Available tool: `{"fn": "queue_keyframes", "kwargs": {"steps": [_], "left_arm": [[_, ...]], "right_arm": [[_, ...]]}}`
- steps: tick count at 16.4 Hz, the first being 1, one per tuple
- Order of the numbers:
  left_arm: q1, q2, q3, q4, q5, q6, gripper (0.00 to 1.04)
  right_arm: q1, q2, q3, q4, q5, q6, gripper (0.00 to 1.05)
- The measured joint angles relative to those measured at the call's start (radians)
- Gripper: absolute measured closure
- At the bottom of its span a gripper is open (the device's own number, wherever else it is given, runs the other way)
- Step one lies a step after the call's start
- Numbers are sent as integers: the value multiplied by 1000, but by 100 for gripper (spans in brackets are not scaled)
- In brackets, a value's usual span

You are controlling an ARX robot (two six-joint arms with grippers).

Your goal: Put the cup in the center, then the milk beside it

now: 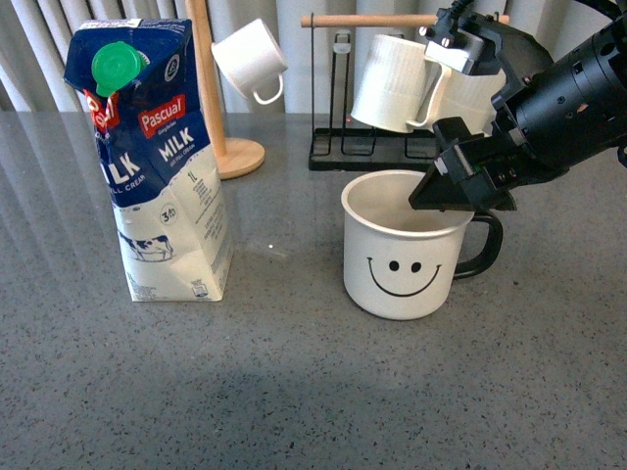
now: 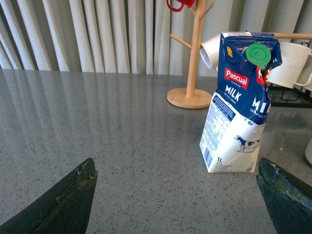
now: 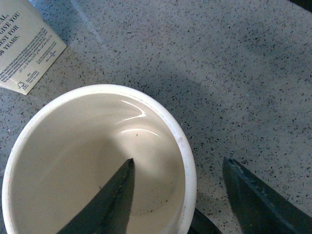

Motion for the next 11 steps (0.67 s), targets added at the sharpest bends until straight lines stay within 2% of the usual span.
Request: {"fn": "queue_keyframes", "kwargs": {"steps": [5, 6, 8, 11], "left_arm": [[0, 0, 0, 0, 0, 0, 7], [0, 0, 0, 0, 0, 0, 7], [0, 0, 0, 0, 0, 0, 7], [0, 0, 0, 0, 0, 0, 7]], "right_arm": [[-10, -43, 0, 52, -8, 28, 9], [-21, -73, -2, 98, -5, 58, 4], [-44, -155, -41, 199, 29, 105, 7], [-87, -382, -251, 426, 96, 189, 7]]}}
